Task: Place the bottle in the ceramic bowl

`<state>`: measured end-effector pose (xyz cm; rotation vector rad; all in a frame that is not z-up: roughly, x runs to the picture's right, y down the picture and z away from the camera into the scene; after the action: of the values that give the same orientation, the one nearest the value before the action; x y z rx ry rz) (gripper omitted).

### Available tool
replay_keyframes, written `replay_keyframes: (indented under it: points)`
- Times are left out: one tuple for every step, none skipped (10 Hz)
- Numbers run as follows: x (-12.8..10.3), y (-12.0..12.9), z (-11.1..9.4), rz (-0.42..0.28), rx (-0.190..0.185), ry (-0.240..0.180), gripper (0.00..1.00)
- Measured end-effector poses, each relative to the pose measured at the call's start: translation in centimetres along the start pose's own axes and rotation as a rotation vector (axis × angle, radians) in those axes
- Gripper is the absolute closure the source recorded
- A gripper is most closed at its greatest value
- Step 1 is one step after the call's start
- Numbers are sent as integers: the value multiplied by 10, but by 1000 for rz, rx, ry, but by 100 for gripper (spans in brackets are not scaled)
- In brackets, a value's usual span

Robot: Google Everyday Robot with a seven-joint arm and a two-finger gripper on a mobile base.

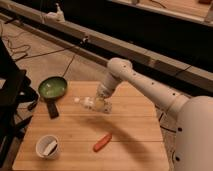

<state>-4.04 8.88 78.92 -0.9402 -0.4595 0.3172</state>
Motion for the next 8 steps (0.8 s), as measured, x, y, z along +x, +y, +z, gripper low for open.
replay_keyframes:
  points:
    - [3,-5,-5,9,18,1,100]
    - [1,-18,-16,20,61,-4,100]
    - [-4,-25,-18,17,77,-4,100]
    - [-18,-35,-19,0,90,-3,100]
    - [-29,-39,-14,-21,81,6,100]
    - [-46,-45,-1,-52,59,22,100]
    - [-61,-50,9,-77,41,29,100]
    - [-76,-55,20,-99,22,35,100]
